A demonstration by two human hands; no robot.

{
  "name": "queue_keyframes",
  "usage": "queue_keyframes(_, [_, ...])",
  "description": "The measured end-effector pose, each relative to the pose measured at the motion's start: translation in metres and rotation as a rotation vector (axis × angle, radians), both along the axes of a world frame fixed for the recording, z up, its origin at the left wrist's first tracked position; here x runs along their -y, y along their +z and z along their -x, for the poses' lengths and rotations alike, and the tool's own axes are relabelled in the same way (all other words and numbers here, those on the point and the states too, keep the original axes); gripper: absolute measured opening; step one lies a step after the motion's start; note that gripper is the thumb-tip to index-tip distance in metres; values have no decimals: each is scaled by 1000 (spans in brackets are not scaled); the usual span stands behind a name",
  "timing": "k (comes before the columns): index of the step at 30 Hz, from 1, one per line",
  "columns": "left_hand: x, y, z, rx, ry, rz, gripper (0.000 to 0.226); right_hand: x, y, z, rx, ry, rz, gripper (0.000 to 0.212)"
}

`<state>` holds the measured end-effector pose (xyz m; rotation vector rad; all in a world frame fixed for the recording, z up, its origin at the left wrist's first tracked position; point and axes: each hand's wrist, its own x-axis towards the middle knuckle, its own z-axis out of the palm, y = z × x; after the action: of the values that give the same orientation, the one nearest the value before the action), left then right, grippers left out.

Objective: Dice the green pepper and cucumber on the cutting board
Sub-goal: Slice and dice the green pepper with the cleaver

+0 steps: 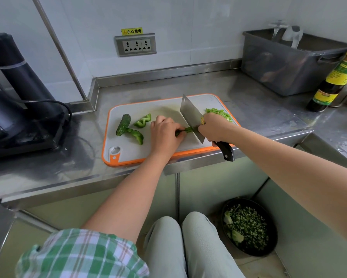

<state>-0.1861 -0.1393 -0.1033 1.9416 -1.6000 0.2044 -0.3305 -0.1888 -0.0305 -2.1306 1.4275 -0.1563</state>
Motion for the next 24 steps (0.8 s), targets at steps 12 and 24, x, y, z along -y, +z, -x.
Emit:
queue_keyframes(12, [2, -3, -1, -28, -2, 20, 12, -1, 5, 3, 3, 17, 6, 7])
queue_keyframes(24, [2, -3, -2, -13, -6, 9, 13, -2, -6, -2, 97, -31, 40, 9])
